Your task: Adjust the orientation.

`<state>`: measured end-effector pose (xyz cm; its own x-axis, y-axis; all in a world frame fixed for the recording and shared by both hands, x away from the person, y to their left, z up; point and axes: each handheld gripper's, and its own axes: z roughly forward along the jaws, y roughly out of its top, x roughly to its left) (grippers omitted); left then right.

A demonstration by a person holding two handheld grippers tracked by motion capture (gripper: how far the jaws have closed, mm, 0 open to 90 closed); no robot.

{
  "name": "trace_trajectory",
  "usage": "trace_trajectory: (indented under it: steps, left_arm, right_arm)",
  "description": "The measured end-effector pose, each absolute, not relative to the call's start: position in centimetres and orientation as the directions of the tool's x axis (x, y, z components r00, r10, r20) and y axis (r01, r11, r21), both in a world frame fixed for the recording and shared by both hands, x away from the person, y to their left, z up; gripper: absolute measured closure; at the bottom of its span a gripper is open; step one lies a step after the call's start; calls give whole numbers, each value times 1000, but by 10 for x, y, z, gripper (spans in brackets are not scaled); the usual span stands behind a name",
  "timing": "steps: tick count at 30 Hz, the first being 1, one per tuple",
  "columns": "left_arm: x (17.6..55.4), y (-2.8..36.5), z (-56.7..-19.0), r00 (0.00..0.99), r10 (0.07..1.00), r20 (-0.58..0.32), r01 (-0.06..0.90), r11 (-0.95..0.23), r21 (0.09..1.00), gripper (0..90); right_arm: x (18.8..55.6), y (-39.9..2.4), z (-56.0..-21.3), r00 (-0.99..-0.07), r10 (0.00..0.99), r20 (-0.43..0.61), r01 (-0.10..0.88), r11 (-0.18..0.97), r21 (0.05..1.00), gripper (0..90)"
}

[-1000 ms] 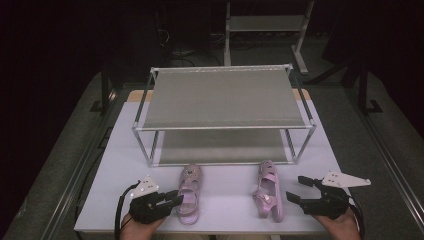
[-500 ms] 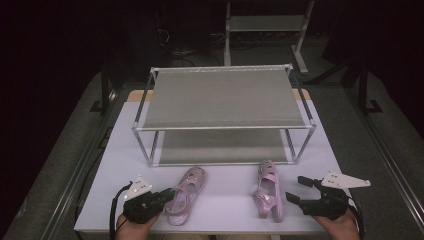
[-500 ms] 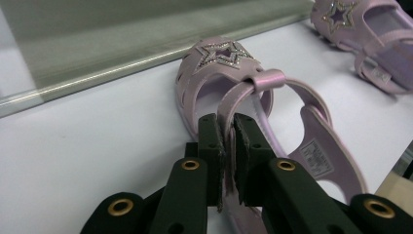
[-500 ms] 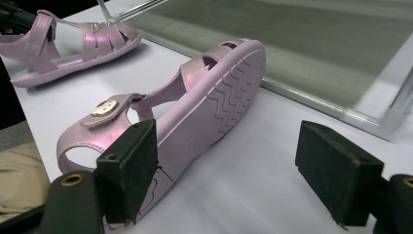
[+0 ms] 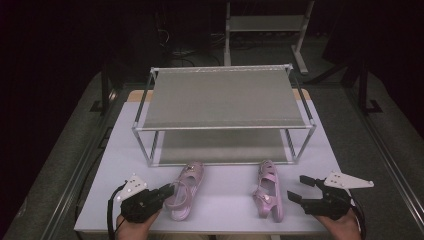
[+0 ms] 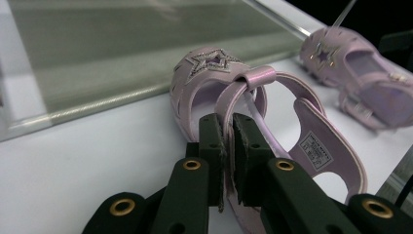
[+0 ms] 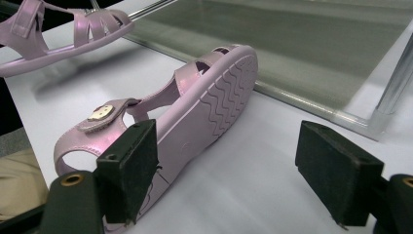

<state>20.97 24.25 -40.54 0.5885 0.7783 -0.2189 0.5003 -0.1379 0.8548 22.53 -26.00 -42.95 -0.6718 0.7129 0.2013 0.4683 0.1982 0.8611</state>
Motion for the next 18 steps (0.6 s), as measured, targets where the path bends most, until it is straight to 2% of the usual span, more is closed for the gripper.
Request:
trace_trajectory:
  steps: [10,18]
  left_arm:
    - [220,217,-403,565,798,-210,460,-93,883,837]
    - [250,200,-409,516,830,-212,438,-43,898,837]
  right_arm:
    - [224,-262,-428,-670,714,202,462,189,867,233]
    - [224,-263,-428,-671,712,206,459,182,869,233]
